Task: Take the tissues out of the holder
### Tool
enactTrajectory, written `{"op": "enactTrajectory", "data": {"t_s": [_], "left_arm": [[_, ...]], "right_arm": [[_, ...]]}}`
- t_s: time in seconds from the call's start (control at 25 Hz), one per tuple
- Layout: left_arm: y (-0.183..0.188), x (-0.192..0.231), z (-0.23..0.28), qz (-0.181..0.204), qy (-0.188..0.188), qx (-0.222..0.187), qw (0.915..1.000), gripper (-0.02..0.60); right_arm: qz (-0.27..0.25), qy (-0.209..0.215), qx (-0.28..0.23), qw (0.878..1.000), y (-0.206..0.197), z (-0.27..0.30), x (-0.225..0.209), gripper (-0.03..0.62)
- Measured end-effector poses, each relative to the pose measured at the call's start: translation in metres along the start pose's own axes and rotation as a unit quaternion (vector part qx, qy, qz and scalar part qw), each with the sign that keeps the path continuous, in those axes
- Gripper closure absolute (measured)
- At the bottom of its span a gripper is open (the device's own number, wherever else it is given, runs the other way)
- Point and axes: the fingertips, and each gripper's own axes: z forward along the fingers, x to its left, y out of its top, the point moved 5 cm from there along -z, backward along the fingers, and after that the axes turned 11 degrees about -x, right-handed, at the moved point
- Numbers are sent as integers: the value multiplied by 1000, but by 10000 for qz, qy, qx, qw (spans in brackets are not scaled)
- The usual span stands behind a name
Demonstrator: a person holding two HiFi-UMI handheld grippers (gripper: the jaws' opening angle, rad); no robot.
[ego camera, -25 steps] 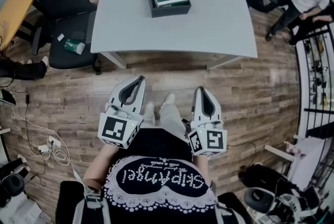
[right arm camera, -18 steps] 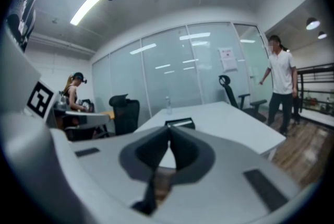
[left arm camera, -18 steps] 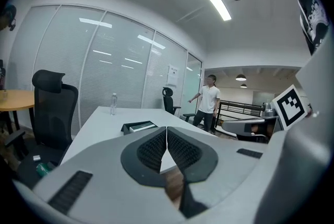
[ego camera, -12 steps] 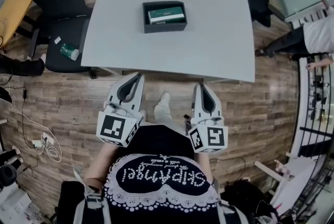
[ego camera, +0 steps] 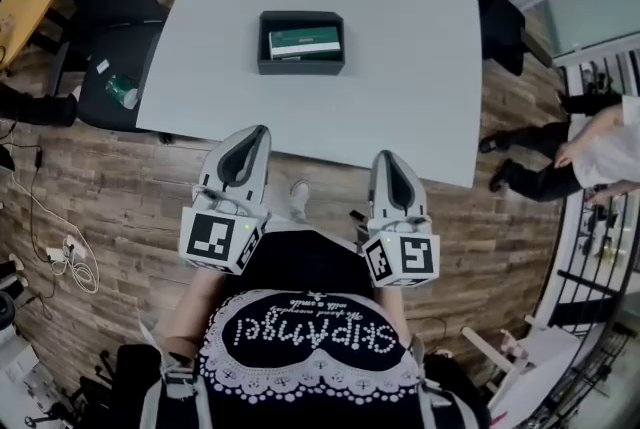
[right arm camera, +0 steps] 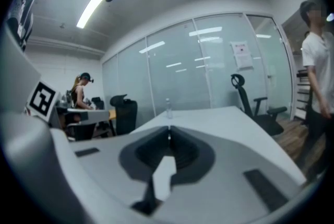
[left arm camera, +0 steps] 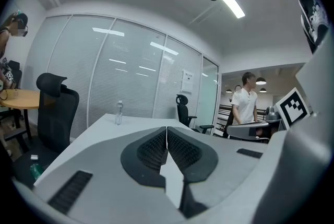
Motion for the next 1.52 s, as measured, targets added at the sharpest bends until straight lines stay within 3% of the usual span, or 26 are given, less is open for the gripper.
{"op": "enactTrajectory", "data": {"t_s": [0.36,0.56,1.12,1.52], "left_arm": [[0,12,25,-5,67,-2,10000,557],[3,38,44,-47,27,25,10000,557],[8,96,109,-103,-352,121,9993,557],[3,104,119,-137,-171,268,9994,557]], "right_arm": [[22,4,75,10000,0,24,-11,560],[44,-82,90,9999,3,52,-5,560],[66,-537,193,9983,5,115,-2,560],[106,-424,330,9985,4,132,-10,560]]}}
